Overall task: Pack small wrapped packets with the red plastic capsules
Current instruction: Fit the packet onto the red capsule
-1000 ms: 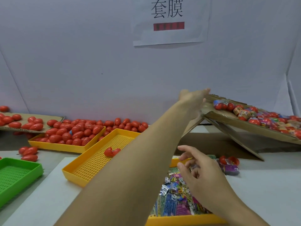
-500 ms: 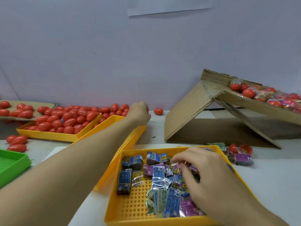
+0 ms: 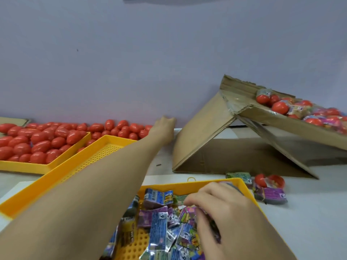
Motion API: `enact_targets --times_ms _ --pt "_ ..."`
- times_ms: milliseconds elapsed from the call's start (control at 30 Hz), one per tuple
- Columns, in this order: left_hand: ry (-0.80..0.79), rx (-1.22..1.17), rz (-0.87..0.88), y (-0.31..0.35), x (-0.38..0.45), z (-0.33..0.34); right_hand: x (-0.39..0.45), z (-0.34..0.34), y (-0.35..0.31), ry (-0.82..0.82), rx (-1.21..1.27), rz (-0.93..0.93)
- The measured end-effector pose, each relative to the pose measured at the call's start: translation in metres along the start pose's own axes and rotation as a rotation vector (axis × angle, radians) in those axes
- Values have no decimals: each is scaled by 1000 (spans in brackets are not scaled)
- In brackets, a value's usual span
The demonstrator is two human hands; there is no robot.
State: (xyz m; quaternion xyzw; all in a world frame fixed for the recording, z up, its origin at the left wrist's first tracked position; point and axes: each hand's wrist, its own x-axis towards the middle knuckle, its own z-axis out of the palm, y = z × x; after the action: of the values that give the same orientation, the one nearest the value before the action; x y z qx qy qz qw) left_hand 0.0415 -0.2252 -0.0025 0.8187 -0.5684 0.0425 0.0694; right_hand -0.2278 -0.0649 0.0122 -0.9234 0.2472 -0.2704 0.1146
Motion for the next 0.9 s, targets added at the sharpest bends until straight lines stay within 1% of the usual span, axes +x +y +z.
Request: enact_targets --times_ms 67,100,133,167,200,233,300,367,467,533,600,667,833,900 --pt "6 30 -17 6 -6 -1 5 -5 -3 -88 -54 35" --pt "26 30 -26 9 -10 -2 4 -4 1 -64 -13 26" --pt "52 10 -30 12 -14 -4 3 -4 3 -113 31 63" --pt "77 -27 -30 16 -18 -6 3 -4 5 -184 16 69" --pt "100 -80 -30 19 -24 -9 3 -3 7 -215 16 52" --pt "123 -146 -29 22 -30 -12 4 -3 7 -238 11 34" --pt "180 -292 -22 27 -43 -22 4 -4 6 -265 0 63" --pt "247 -414 -16 30 -62 -36 -1 -3 7 -227 0 79" --pt "355 -630 -15 36 -95 -53 -6 2 13 -67 69 107" --pt "369 -758 -14 41 -125 -63 -6 3 16 43 128 146" --pt "331 -872 2 47 -157 -68 -4 0 16 107 176 189" --pt "305 -941 1 52 -187 -70 -3 -4 17 130 200 217" --pt "276 -1129 -97 58 -247 -55 -4 -4 19 102 239 236" --pt "274 -1132 -100 59 -255 -49 -4 -4 19 116 272 240"
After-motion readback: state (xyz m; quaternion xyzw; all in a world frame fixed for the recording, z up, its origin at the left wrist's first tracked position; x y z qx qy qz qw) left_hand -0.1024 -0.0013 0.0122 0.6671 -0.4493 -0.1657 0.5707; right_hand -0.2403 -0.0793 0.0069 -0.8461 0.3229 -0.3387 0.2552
